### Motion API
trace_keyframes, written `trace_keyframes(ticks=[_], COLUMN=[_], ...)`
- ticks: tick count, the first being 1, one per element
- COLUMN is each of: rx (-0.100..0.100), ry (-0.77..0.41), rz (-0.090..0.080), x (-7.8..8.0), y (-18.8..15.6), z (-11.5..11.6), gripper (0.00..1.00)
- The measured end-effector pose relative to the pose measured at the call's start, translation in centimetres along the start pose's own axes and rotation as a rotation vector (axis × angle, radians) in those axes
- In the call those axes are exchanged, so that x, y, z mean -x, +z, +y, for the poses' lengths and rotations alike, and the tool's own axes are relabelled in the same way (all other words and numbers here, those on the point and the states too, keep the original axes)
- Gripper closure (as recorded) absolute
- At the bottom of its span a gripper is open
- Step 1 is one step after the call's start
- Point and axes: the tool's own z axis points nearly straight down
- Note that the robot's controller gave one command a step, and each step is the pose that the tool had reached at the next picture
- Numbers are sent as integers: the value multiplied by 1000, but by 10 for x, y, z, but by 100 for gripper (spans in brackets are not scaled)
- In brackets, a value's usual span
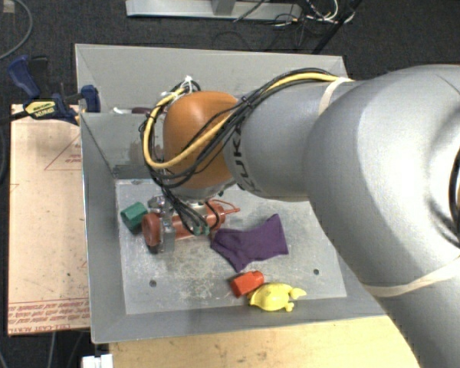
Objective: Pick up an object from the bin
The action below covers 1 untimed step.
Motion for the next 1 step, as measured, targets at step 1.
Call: trace_keyframes(ticks=[1], rx=[2], ry=[-4], rz=[-10], x=[-13], y=[-170], z=[1], gripper=[100])
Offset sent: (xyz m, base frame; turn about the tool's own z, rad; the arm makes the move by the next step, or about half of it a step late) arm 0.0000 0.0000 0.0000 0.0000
